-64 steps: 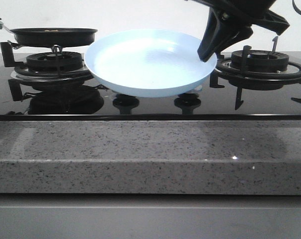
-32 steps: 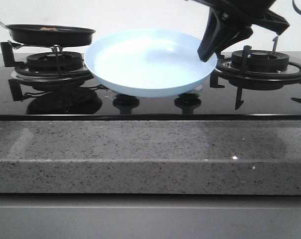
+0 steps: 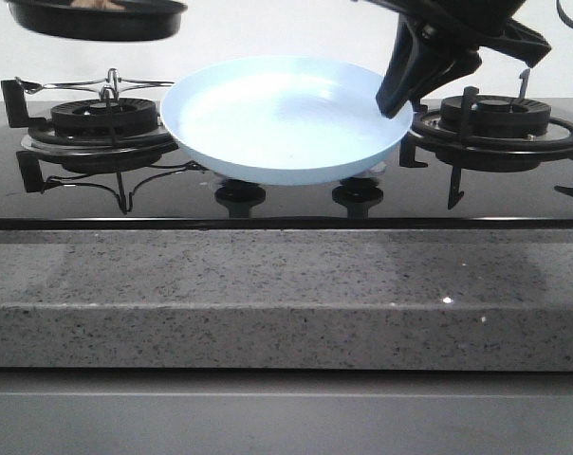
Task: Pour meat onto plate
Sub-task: 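Lift the black pan with the left gripper toward the held plate, then tilt the pan over the plate with the left gripper, tipping meat out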
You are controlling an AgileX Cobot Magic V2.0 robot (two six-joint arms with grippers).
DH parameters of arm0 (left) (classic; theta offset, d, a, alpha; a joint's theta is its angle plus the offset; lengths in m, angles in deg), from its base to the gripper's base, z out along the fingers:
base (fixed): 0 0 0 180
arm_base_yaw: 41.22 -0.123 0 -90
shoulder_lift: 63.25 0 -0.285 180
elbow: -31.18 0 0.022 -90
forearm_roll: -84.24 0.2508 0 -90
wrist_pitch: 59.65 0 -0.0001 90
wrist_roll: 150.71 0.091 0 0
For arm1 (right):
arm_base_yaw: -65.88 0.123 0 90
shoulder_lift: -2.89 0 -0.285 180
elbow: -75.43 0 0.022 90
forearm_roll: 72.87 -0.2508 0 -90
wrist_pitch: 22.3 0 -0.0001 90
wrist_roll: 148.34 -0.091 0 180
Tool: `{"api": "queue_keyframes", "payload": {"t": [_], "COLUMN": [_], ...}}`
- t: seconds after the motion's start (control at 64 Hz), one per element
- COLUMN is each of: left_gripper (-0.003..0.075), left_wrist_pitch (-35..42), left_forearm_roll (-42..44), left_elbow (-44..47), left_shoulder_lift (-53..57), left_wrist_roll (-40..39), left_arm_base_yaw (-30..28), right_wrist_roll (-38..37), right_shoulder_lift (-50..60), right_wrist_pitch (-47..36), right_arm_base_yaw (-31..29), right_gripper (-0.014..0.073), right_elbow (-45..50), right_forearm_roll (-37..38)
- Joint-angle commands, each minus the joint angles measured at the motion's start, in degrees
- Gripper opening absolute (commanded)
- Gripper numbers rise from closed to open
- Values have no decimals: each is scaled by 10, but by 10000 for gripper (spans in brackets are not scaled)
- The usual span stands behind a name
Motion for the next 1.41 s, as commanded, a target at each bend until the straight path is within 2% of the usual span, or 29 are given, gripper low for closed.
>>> {"api": "queue_keyframes", "payload": {"t": [0.0,0.297,0.516,0.625,0.781,0.875,1.219,1.391], "left_gripper": [-20,-20,-20,-20,-20,-20,-20,-20], "left_wrist_pitch": [-24,18,64,107,156,193,250,286], "left_forearm_roll": [-54,14,36,76,100,127,216,281], "left_elbow": [-17,-17,-17,-17,-17,-17,-17,-17], "left_shoulder_lift": [55,108,138,143,145,153,208,226], "left_wrist_roll": [6,12,54,60,115,121,188,190], "left_arm_base_yaw": [13,98,162,200,247,268,334,377], "right_wrist_roll": [6,6,6,6,6,6,6,6], "right_shoulder_lift": [28,28,28,28,28,28,28,28], "right_wrist_pitch": [-21,-21,-21,-21,-21,-21,-21,-21], "right_arm_base_yaw": [1,1,1,1,1,1,1,1], "right_gripper": [-68,-68,-68,-68,-68,-68,-68,-68], "right_elbow": [-11,-11,-11,-11,-11,-11,-11,-11], "right_forearm_roll": [-11,-11,-11,-11,-11,-11,-11,-11]}}
